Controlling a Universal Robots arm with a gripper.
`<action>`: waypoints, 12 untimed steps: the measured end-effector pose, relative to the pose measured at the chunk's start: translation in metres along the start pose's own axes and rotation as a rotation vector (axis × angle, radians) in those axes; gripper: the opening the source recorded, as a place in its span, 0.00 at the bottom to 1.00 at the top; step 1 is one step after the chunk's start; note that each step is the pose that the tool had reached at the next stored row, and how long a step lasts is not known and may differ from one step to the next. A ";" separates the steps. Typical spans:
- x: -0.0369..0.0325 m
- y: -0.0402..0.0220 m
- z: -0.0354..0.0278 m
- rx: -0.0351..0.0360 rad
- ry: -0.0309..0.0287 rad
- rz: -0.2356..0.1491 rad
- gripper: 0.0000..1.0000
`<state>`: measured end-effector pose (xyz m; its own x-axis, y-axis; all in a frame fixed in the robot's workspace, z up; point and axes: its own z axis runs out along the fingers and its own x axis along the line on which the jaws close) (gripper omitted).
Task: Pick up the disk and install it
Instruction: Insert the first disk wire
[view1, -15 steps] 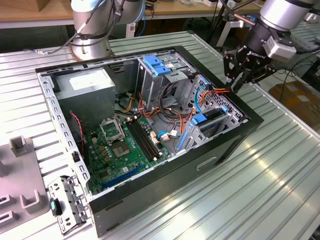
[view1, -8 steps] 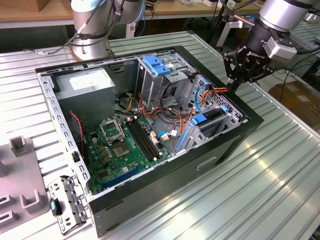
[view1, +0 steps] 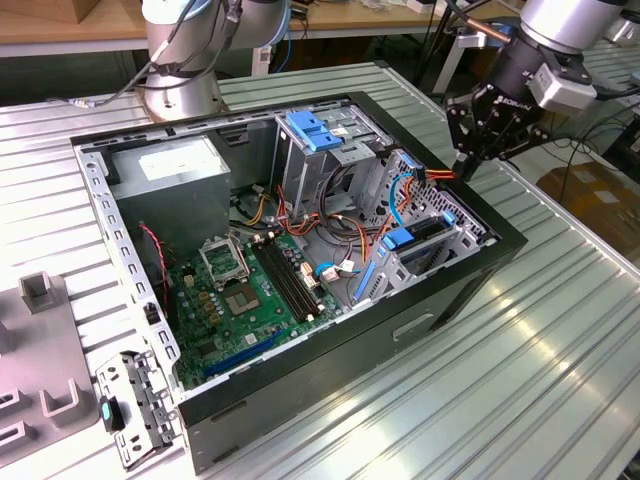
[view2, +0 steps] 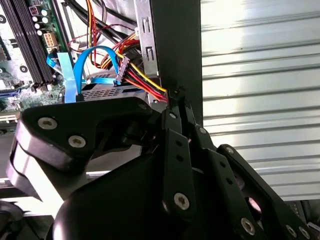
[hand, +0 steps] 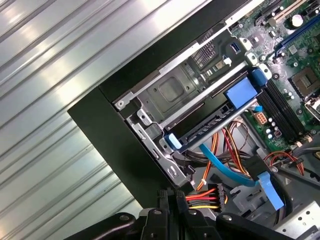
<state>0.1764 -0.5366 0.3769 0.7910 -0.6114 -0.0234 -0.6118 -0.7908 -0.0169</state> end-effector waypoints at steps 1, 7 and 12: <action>-0.0004 0.0003 0.0000 0.0002 0.0003 0.011 0.17; -0.0008 0.0005 -0.0001 0.0007 0.0007 0.035 0.17; -0.0008 0.0005 0.0000 0.0007 0.0007 0.035 0.17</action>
<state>0.1754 -0.5366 0.3770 0.7692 -0.6386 -0.0233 -0.6390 -0.7690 -0.0168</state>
